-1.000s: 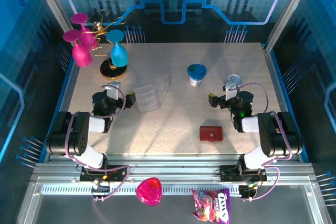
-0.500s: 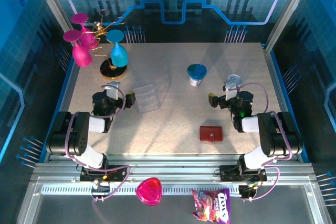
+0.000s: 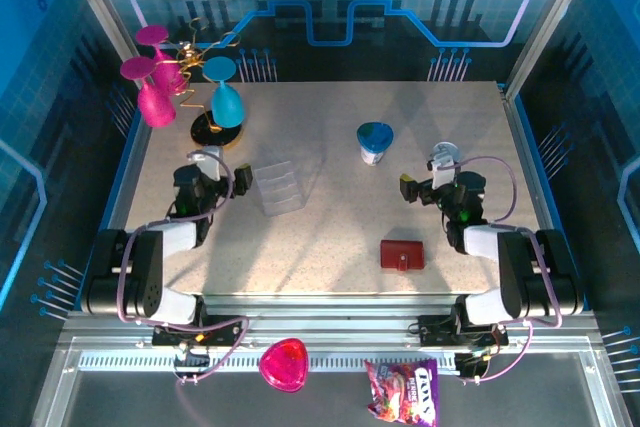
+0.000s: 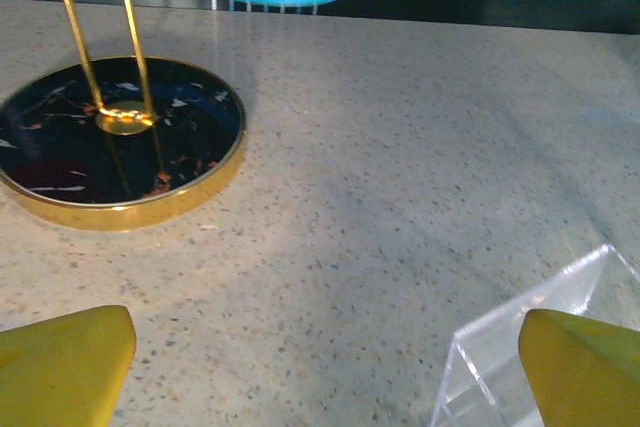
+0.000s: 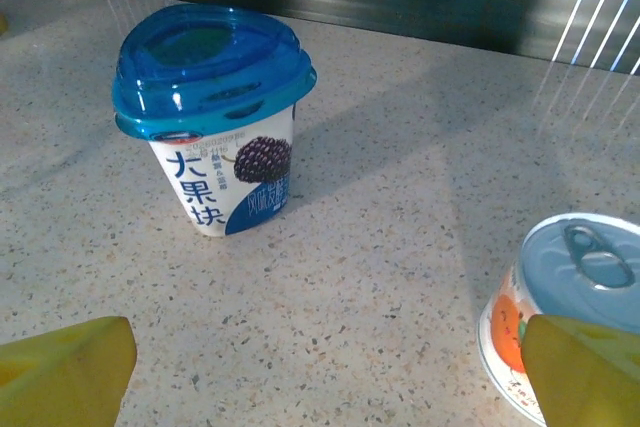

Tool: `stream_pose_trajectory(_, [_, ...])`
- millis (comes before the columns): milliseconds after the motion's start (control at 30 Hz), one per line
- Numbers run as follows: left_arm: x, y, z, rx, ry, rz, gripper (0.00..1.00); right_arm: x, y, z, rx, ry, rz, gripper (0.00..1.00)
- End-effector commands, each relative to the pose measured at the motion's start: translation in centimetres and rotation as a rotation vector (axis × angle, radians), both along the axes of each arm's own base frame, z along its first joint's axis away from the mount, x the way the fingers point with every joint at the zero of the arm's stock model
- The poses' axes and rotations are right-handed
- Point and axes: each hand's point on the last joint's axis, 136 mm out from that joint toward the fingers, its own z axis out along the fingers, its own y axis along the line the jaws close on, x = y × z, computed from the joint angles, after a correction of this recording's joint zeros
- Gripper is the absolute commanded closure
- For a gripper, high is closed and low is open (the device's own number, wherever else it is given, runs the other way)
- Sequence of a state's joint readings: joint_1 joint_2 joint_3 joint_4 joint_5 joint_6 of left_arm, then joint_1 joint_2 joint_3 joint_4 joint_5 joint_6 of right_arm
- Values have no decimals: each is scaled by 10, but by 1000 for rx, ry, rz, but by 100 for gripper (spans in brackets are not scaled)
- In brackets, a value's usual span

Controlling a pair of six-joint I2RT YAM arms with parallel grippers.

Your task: Take the credit cards out of the card holder

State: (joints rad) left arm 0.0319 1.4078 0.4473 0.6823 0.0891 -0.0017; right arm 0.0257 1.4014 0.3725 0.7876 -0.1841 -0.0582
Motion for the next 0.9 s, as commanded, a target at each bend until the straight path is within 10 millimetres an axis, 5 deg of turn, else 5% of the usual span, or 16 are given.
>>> stream_pose_trajectory(0, [-4,9,-1,21,137,102,1,0,4,10,-38,21,2,0])
stream_pose_trajectory(500, [-57,-7,33,-188,375,232,10,-24,9,28,-5,234,-87,0])
stream_pose_trajectory(867, [-48,-67,14,-534,529,84,11,-41,31,44,243,495,-103,1])
